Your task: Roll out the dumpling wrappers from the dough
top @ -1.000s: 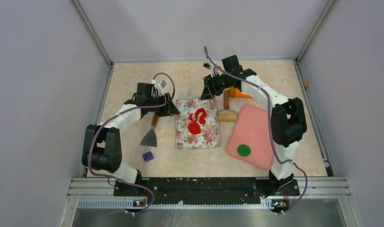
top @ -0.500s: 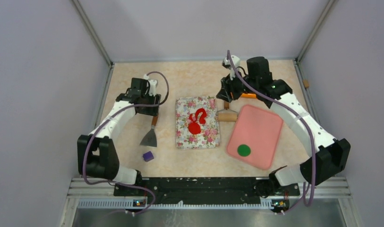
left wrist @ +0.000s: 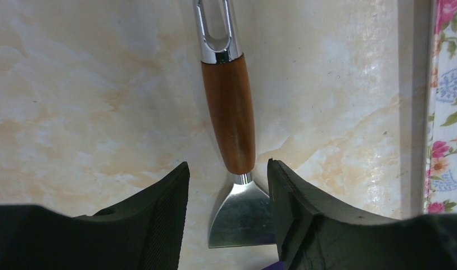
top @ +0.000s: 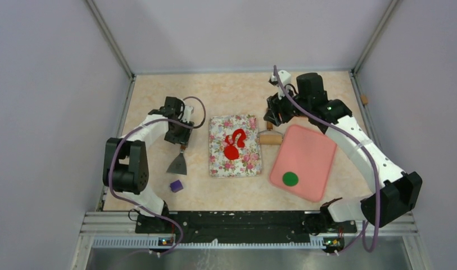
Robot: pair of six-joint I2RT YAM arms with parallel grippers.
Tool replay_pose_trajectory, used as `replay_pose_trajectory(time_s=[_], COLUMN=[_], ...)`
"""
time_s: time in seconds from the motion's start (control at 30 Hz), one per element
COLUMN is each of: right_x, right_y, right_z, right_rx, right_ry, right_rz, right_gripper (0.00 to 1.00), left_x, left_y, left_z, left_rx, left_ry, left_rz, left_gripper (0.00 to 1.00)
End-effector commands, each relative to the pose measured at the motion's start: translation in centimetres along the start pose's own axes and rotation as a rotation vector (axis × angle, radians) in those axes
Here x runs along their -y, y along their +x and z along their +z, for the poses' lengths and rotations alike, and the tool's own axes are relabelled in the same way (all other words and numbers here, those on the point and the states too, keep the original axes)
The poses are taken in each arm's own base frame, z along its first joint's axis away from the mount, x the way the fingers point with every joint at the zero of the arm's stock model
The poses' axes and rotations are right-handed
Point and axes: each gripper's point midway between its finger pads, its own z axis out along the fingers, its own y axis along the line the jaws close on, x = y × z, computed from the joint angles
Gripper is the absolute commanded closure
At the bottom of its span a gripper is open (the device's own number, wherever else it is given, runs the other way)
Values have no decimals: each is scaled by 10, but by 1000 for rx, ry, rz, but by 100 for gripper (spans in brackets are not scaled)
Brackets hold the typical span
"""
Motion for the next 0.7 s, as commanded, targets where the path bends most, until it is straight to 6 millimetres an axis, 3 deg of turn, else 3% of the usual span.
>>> replay_pose_trajectory(time_s=[0.0,0.13,0.37,0.53,0.67], right_x=[6,12,17,18,15], right_y=[-9,-9,-7,-3,5], right_z=[-9,-5,2,5,9], right_rx=[37,38,36,31,17], right_ry=[42,64,70,72,58], right_rz=[1,21,55,67,110], right_gripper=[50,50,52,52,50], left_x=[7,8,7,9,21], left_y=[7,11,18,28,27], left_z=[11,18,30,32,24], left_rx=[-12,-23,-51,-84,-56], left_ry=[51,55,55,66,147], left_rz=[15,16,43,43,68], left_gripper=[44,45,66,72,98])
